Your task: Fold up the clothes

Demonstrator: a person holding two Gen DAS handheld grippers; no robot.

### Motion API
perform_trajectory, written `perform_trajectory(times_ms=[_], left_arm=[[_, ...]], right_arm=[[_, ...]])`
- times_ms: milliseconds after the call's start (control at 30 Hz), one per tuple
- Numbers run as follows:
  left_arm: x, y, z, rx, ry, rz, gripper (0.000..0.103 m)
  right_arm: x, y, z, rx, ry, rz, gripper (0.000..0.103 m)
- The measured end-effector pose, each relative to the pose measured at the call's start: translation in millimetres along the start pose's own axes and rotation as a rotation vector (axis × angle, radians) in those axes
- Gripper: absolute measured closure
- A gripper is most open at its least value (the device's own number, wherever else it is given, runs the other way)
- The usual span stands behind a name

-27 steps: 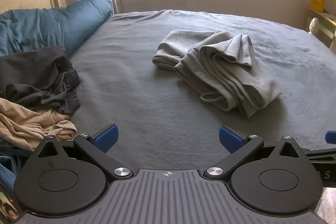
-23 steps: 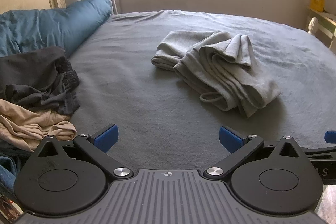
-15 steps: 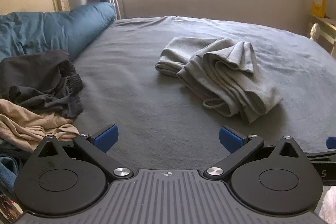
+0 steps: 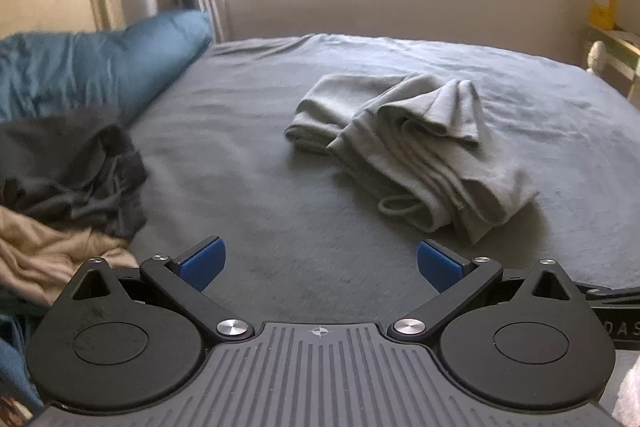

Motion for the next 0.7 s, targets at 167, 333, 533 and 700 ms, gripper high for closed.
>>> perform_trajectory(times_ms=[167, 333, 533, 700], left_arm=[[21.3, -2.9, 0.5, 0.052, -0.040, 0.163, 0.000], [21.9, -7.2, 2.7, -0.035, -0.059, 0.178, 0.000], [0.3, -4.7, -0.6, -0.096, -0.091, 0.078, 0.000], [17.3, 6.1, -5.2, -0.131, -0.054, 0.171, 0.000]], right_arm=[[15.5, -5.9, 3.3, 0.006, 0.057, 0.014, 0.000], [23.5, -12.6, 3.8, -0.002, 0.084, 0.014, 0.000], [25.5, -16.2, 3.5, 0.012, 0.067, 0.023, 0.000], [25.3, -14.9, -0.2, 0.010, 0.051, 0.047, 0.000]])
Point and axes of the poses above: each gripper's, at about its wrist camera, not at the fingertips, and z roughly the way its jaws point, x to its right, y to its underside, the point moved 4 cm from there along z, roughly the way its jaws point, and after that the axes turned 5 degrees about x, right-handed, at the moved point
